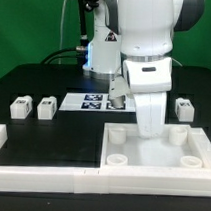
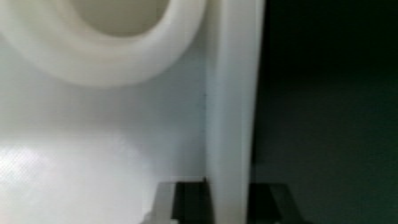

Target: Assemble one leg

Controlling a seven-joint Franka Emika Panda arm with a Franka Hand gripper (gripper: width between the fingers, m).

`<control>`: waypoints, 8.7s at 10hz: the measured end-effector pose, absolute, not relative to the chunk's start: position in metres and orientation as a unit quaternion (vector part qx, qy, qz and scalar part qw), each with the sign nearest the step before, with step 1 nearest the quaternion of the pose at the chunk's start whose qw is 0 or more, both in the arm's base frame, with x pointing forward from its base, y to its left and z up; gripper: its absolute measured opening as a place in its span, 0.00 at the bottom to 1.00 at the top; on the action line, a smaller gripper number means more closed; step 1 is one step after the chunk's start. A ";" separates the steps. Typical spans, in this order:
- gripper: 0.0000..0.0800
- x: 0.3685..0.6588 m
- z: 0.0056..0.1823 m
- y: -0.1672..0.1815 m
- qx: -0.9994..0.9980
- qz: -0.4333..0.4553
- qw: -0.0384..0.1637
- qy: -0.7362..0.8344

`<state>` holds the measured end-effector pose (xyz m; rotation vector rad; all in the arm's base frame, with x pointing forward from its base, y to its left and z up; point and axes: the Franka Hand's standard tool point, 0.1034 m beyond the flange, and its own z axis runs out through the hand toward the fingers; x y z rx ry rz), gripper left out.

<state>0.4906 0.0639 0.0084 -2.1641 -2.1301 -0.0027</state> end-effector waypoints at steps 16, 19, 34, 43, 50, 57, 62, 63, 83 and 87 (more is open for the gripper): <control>0.81 0.492 0.034 0.069 -0.755 -0.001 0.041 -0.654; 0.81 0.480 0.060 0.102 -0.829 -0.005 0.032 -0.559; 0.81 0.435 0.054 0.161 -0.996 0.073 0.038 -0.046; 0.81 0.415 0.042 0.168 -0.886 0.463 0.033 -0.018; 0.81 0.385 0.014 0.177 -0.887 0.460 0.024 -0.025; 0.36 0.385 0.014 0.176 -0.887 0.460 0.024 -0.025; 0.36 0.385 0.014 0.176 -0.887 0.460 0.024 -0.025; 0.36 0.386 0.014 0.176 -0.888 0.459 0.024 -0.025; 0.36 0.558 0.190 0.090 -0.967 -0.247 0.044 -0.046; 0.36 0.577 0.184 0.079 -0.968 -0.245 0.039 -0.048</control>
Offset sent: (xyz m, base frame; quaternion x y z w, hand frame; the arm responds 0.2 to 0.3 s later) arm 0.0000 0.0000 0.0000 0.0000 0.0000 0.0000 1.0000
